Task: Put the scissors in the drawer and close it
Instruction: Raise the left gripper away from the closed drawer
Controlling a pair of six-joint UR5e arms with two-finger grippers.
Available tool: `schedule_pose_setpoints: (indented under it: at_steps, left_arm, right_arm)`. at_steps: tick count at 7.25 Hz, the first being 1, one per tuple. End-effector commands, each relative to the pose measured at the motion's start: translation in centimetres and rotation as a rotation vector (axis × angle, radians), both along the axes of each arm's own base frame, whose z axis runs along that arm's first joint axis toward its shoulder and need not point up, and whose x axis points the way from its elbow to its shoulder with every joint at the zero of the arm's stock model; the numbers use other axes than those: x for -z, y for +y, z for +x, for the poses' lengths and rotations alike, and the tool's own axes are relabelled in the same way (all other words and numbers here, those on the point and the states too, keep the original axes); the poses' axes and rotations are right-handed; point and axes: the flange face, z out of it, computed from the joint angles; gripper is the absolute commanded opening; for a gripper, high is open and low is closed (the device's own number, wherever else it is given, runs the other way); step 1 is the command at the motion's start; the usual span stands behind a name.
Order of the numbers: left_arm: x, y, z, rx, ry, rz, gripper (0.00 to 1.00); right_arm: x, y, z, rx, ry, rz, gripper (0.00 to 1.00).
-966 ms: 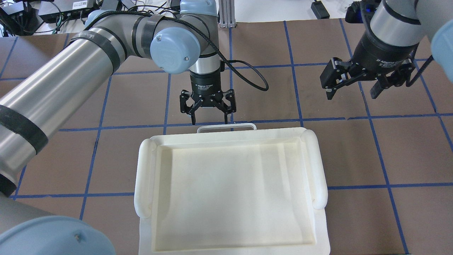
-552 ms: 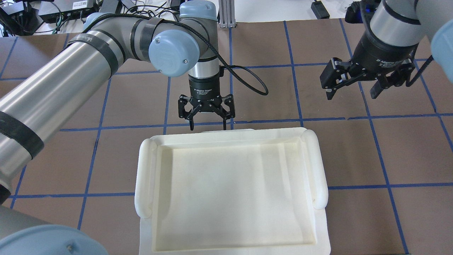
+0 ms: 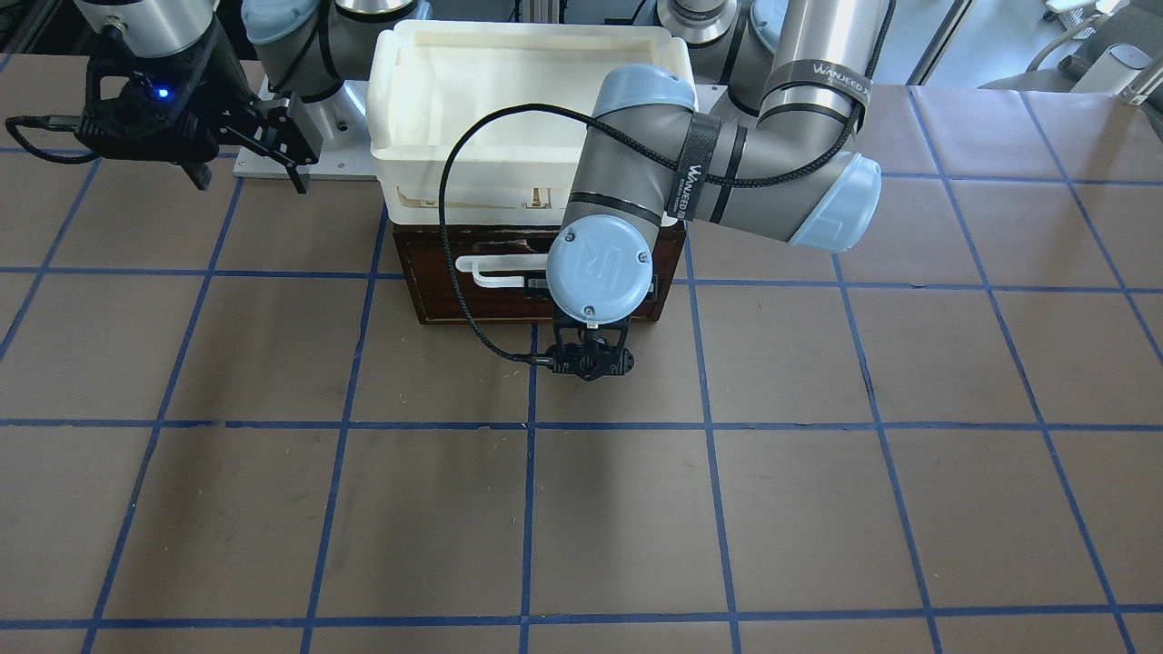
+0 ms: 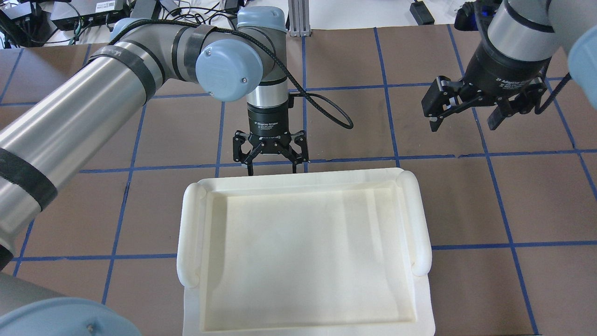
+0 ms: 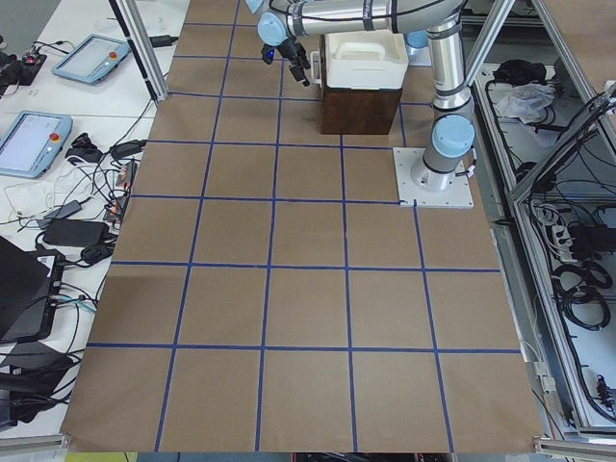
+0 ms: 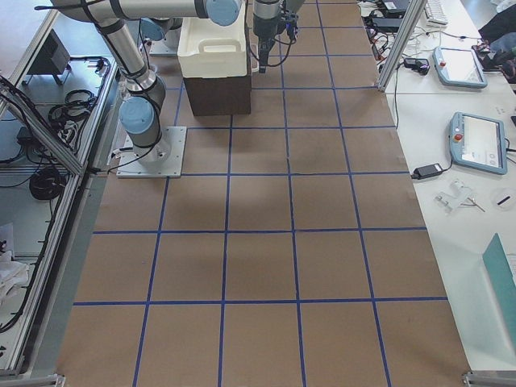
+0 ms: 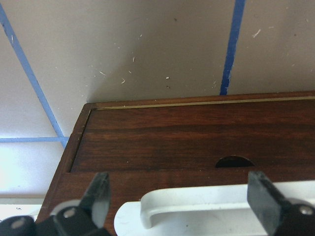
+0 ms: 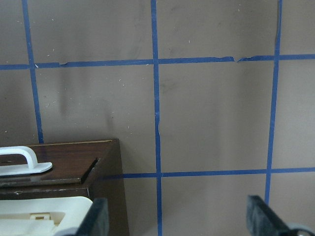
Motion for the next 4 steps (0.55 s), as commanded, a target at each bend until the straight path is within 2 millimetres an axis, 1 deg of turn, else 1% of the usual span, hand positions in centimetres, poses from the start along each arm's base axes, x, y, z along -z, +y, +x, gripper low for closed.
schedule_pose_setpoints:
  at_steps: [1,2,4]
  left_arm:
    - [-0.06,0.59,0.22,0.002,-0.015,0.036,1.00]
    - [-0.36,0.71,0.35,0.000,-0.016,0.041,1.00]
    - [-0.10,0.63,0.33,-0.001,-0.018,0.044,1.00]
  right_arm:
    - [0.00,0.01,0.04,-0.001,-0.002,0.000,1.00]
    - [0.00,0.01,0.02,-0.001,0.000,0.000,1.00]
    - [0.00,0.01,0.02,0.000,0.000,0.000,1.00]
